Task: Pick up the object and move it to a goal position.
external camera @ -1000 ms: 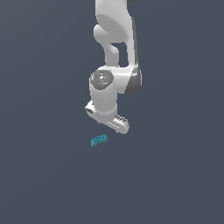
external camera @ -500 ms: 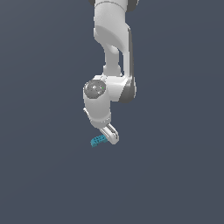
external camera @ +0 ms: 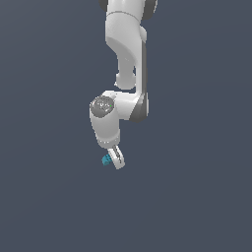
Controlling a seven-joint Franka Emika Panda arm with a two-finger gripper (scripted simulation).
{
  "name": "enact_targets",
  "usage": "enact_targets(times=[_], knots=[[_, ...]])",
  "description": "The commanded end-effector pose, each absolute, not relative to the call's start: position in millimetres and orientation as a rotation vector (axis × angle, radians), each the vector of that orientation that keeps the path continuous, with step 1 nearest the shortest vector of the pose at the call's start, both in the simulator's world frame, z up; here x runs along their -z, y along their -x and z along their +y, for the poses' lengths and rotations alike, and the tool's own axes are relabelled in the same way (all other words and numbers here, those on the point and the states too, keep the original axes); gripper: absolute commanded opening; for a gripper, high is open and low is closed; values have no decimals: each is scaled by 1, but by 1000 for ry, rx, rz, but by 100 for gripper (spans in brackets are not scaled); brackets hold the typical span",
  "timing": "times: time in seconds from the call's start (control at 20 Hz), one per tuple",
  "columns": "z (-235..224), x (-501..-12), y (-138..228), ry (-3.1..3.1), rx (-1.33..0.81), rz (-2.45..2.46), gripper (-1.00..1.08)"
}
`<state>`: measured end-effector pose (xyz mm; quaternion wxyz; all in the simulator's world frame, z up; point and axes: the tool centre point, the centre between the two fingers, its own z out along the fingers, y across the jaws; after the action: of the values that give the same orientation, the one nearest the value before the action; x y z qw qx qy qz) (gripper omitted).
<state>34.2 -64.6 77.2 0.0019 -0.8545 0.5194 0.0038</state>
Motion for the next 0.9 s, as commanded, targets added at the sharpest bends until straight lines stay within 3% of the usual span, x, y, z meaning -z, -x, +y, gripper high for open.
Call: enact_targets(times=[0.0,0.5,0.85], knots=[[-68,-75,-36,2655,-5,1676,100],[-70,-69,-36,2636,-1,1709,100],[-70,-37,-35,2632,-1,1714,100]])
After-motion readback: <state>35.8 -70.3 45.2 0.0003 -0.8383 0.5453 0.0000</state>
